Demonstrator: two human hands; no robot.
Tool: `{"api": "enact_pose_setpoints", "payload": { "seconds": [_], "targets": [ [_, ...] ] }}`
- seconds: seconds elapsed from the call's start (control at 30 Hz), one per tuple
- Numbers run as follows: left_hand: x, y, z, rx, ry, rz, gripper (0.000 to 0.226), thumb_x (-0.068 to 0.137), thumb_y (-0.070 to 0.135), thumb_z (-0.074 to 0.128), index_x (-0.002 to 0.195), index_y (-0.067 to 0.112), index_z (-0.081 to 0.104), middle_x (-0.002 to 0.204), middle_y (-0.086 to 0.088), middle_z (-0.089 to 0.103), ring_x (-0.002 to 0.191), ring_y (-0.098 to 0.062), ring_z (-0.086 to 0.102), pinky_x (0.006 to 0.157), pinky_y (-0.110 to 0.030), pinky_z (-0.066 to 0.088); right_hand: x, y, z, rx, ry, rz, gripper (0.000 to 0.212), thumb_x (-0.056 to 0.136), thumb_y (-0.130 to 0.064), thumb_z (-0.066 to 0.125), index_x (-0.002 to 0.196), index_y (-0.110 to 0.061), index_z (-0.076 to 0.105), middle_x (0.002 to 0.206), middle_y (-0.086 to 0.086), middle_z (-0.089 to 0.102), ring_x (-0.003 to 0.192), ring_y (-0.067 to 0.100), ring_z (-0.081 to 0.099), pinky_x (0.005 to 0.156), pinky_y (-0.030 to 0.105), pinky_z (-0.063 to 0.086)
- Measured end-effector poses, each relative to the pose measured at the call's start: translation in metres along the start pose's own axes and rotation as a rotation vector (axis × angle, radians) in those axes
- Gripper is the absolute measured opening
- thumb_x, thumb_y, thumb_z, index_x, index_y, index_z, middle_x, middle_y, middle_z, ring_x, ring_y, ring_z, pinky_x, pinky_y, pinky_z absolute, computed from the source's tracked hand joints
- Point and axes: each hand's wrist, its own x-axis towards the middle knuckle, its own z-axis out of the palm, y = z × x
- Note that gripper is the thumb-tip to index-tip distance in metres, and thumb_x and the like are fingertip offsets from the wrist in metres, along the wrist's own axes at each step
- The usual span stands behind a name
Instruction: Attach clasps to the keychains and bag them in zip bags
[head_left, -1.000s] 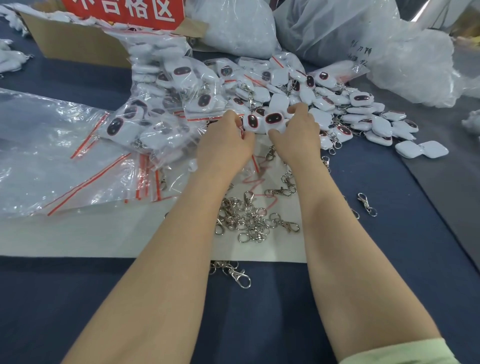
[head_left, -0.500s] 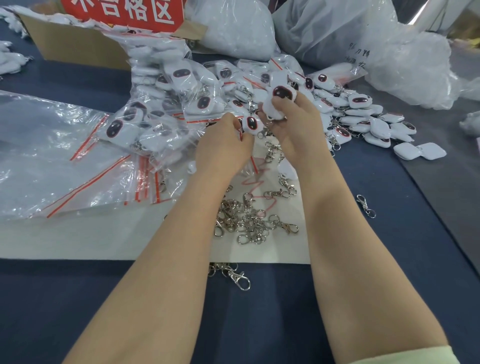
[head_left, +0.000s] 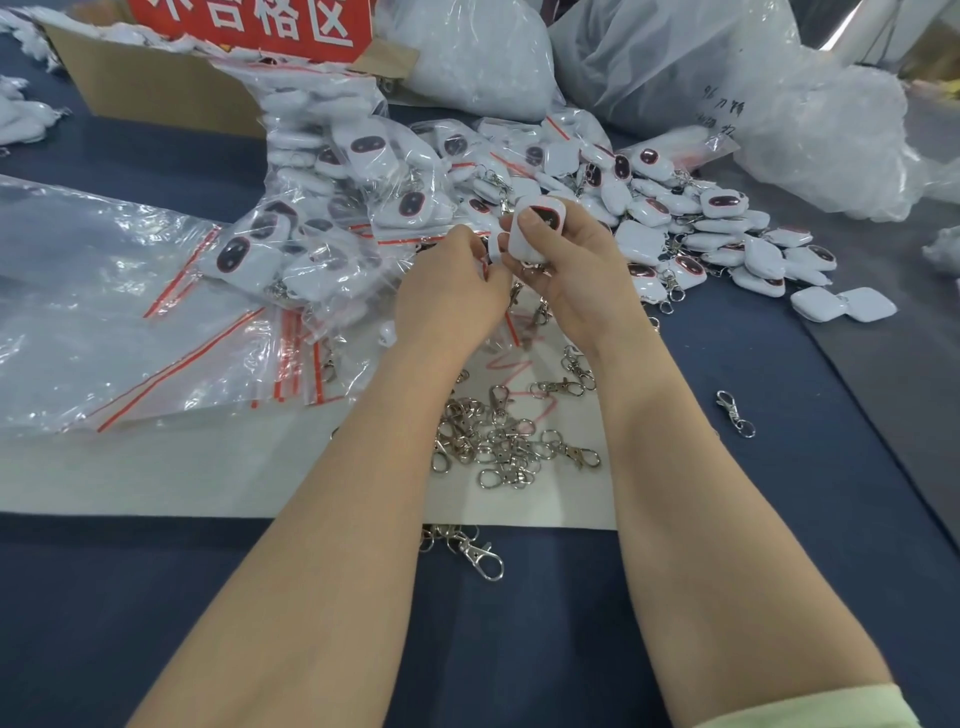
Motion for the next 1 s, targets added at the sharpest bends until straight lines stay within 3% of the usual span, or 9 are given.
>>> {"api": "enact_pose_setpoints", "payload": {
  "seconds": [0.2,0.33,0.57,0.73,1.0],
  "targets": [
    [-0.0008,0.0,-0.0001,0.003,0.004,0.012,0.023,0.091,0.032,0.05,0.104,0.014,0.055,0.067,0.009,0.047,0.073,-0.022,0.051,0.056,-0.03,0.028,0.0031,-0.0016,-0.0008,0.162,0.024,0.088,0.016,0.1,-0.004,0.046,0.096,-0.001,0.061,0.093,0.011,0.068,0.089,0.023,0.063,0.075,0.029,0.058],
    [-0.0009,-0.0007,0.0001,-0.002,0.006,0.007,0.023,0.091,0.033,0.05,0.104,0.014,0.055,0.068,0.01,0.047,0.075,-0.022,0.051,0.062,-0.028,0.03,0.002,0.0002,-0.0021,0.082,-0.011,0.056,0.015,0.1,-0.006,0.045,0.103,0.0,0.059,0.099,0.013,0.067,0.096,0.024,0.065,0.08,0.029,0.057],
    [-0.0009,-0.0004,0.0002,-0.001,0.008,0.001,0.023,0.091,0.033,0.051,0.104,0.014,0.056,0.067,0.008,0.047,0.074,-0.023,0.051,0.061,-0.029,0.029,0.0034,0.0002,-0.0001,0.078,0.053,0.044,0.019,0.104,-0.013,0.039,0.112,-0.004,0.054,0.104,0.007,0.066,0.092,0.022,0.066,0.072,0.029,0.056],
    [-0.0008,0.0001,-0.0001,0.005,0.006,0.001,0.024,0.092,0.036,0.05,0.103,0.015,0.055,0.068,0.009,0.048,0.072,-0.02,0.052,0.054,-0.029,0.029,0.0034,0.0006,-0.0017,0.088,0.006,0.056,0.025,0.099,0.005,0.042,0.12,-0.008,0.047,0.099,0.008,0.064,0.093,0.023,0.065,0.082,0.033,0.058],
    [-0.001,0.0007,-0.0001,-0.002,0.01,0.004,0.023,0.092,0.035,0.05,0.103,0.015,0.055,0.067,0.01,0.047,0.072,-0.02,0.05,0.052,-0.027,0.028,0.0017,0.001,-0.0003,-0.009,-0.041,0.06,0.037,0.092,0.017,0.039,0.118,-0.009,0.047,0.107,0.015,0.063,0.098,0.023,0.066,0.091,0.03,0.055]
  ]
}}
